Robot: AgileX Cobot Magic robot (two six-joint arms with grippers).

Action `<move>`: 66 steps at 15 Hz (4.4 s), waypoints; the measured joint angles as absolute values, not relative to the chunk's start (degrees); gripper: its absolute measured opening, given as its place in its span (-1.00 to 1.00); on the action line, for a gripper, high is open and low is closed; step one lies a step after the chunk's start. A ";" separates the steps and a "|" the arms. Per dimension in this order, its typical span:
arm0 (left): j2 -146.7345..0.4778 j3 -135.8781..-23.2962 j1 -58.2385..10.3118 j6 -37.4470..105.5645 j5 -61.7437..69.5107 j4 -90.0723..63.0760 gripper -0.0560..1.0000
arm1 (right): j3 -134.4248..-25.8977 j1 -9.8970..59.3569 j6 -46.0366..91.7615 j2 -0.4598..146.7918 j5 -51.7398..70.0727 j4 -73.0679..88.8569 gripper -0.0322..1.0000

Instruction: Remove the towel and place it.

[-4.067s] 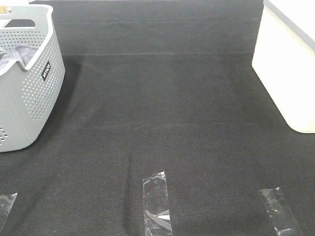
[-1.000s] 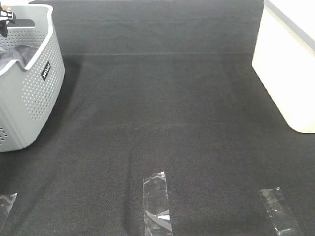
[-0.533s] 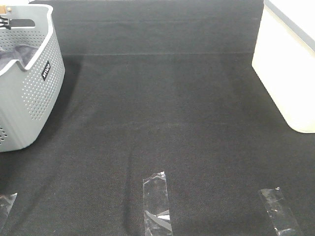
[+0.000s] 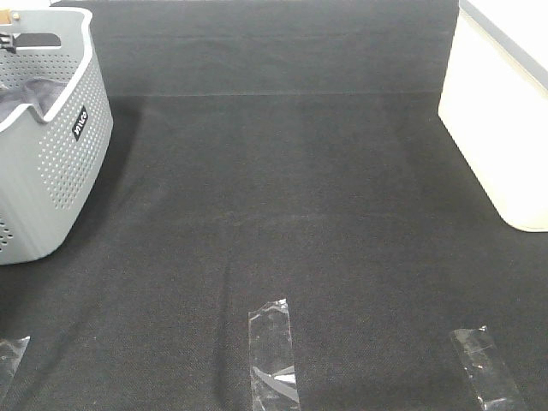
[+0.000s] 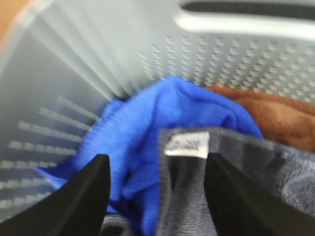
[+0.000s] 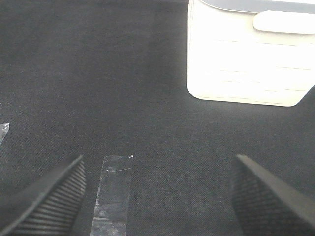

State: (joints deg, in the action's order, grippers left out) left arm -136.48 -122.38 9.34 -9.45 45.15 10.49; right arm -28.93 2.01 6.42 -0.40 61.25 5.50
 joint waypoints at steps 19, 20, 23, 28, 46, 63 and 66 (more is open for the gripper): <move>-138.43 -122.38 9.34 -8.02 43.37 10.89 -0.89 | -28.93 2.01 6.42 -0.40 61.25 5.50 0.53; -137.05 -122.44 9.34 -8.02 42.63 10.89 -0.89 | -28.93 2.01 6.42 -0.40 61.25 5.50 0.53; -133.73 -122.84 9.34 -7.73 41.83 10.77 -0.89 | -28.93 2.01 6.42 -0.40 61.25 5.50 0.53; -130.00 -122.84 9.05 -2.86 41.88 9.34 -0.89 | -28.93 2.01 6.42 -0.40 61.25 5.50 0.53; -109.21 -122.90 -8.37 12.95 38.73 -0.92 -0.89 | -28.93 2.01 6.42 -0.40 61.25 5.50 0.53; -104.79 -123.01 -37.53 26.13 61.88 -9.57 -0.89 | -28.93 2.06 14.55 8.02 61.25 19.42 0.53; -101.59 -123.01 -37.53 26.13 61.99 -11.06 -0.89 | -28.93 2.12 24.41 20.45 62.91 26.53 0.53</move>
